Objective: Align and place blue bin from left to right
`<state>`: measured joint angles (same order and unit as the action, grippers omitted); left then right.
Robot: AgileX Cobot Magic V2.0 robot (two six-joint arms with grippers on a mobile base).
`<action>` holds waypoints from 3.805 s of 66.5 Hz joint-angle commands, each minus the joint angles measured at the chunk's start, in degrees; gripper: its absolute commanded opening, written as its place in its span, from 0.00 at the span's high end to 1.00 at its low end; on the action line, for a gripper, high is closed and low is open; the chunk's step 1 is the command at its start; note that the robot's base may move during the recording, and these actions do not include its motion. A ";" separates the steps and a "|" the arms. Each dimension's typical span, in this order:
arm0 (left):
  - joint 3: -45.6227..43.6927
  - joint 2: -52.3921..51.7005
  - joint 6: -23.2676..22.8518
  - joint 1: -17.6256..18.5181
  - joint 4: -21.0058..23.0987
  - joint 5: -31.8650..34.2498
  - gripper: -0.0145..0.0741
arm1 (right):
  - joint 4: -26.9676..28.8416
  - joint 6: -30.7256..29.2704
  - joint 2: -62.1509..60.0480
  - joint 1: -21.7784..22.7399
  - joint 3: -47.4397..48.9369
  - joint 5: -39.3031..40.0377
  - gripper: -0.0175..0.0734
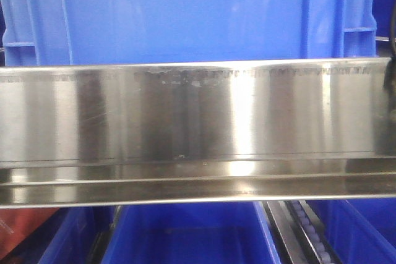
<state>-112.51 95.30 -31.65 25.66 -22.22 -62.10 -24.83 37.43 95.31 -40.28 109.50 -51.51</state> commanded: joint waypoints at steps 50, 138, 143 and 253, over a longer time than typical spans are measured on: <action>29.30 -28.66 -3.40 0.38 7.08 22.03 0.96 | -2.12 -1.14 -29.26 -1.05 -30.57 18.72 0.99; 79.81 -76.29 1.63 0.38 0.50 52.01 0.96 | -4.51 -9.62 -69.12 -1.05 -71.40 43.34 0.99; 79.81 -76.29 1.63 0.38 0.50 52.01 0.96 | -4.51 -9.62 -69.12 -1.05 -71.40 43.34 0.99; 79.81 -76.29 1.63 0.38 0.50 52.01 0.96 | 25.87 -39.59 -95.31 25.30 -109.50 50.36 0.99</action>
<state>-32.73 19.24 -30.00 25.66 -21.48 -11.28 1.16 -1.85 0.17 -14.41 0.00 -2.19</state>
